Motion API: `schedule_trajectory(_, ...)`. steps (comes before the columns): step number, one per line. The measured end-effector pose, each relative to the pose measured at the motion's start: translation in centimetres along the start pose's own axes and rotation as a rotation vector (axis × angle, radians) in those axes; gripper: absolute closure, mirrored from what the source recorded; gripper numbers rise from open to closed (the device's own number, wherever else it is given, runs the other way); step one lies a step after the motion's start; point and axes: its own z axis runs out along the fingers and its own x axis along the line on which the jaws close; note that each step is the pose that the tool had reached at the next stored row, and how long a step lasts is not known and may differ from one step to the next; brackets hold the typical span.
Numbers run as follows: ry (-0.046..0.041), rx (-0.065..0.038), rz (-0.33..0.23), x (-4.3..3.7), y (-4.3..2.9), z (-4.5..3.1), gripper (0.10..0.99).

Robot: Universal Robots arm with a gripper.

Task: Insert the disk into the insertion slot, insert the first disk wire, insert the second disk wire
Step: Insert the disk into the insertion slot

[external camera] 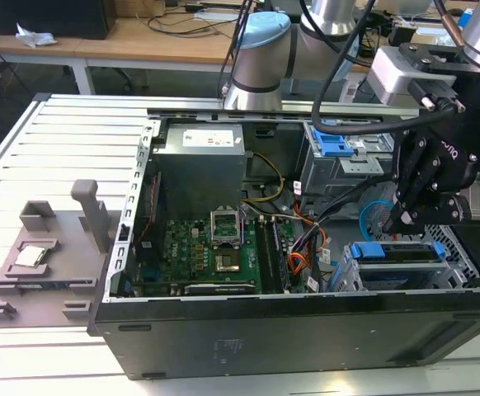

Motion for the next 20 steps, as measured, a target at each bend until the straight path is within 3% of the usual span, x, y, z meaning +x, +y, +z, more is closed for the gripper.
schedule_trajectory(6,0.0031,0.000,0.000,-0.09,-0.57,0.07,0.980)
schedule_trajectory(13,0.0050,-0.001,0.000,-0.18,-1.35,1.29,0.980)
schedule_trajectory(20,0.0050,-0.001,0.000,-0.18,-1.69,1.42,0.980)
